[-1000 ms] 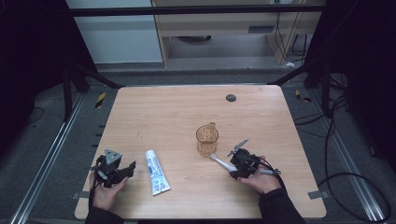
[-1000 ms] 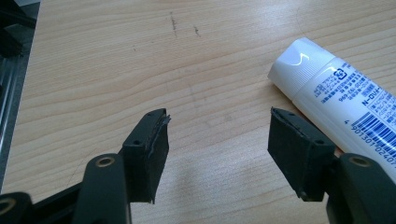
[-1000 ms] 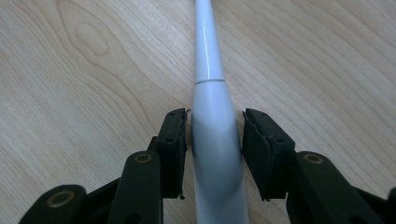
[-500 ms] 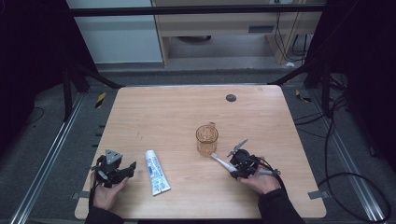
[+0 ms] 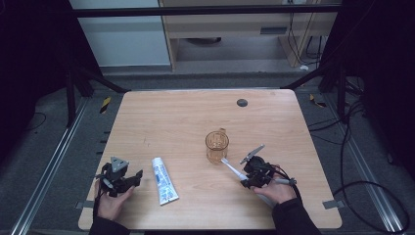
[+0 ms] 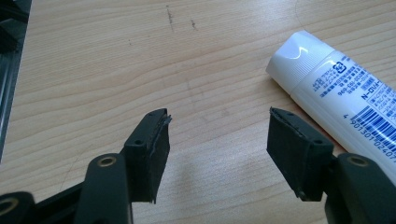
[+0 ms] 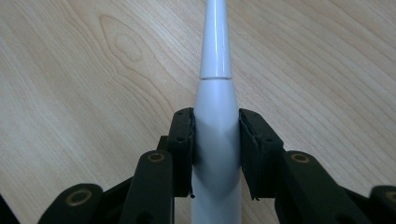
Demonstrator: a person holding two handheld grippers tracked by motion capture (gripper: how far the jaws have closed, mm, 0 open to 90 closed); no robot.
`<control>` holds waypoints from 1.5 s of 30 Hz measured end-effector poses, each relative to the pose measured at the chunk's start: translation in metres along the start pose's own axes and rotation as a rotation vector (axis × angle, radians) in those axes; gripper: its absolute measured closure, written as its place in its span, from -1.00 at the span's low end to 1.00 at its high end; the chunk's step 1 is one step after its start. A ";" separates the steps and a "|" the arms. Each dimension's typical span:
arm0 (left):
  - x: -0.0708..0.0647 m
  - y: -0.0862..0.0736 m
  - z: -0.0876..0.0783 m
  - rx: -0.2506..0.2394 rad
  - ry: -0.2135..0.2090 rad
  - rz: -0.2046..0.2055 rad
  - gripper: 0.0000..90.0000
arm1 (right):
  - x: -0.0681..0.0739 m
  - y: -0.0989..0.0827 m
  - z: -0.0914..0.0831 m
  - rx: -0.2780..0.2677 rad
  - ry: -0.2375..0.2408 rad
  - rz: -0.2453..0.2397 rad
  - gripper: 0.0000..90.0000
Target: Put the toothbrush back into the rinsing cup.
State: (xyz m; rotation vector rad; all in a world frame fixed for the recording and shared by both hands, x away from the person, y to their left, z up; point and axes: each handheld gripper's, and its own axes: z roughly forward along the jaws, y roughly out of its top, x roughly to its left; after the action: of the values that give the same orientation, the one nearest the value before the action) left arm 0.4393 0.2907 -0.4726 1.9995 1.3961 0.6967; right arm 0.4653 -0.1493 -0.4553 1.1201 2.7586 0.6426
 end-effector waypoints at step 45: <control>0.000 0.000 0.000 -0.012 0.012 -0.007 -0.18 | -0.012 -0.002 -0.079 -0.749 -0.159 0.227 0.50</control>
State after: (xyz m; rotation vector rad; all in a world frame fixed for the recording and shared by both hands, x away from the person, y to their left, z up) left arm 0.4393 0.2907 -0.4730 1.9834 1.4021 0.7137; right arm 0.4536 -0.1856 -0.3857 1.2063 1.9656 1.3820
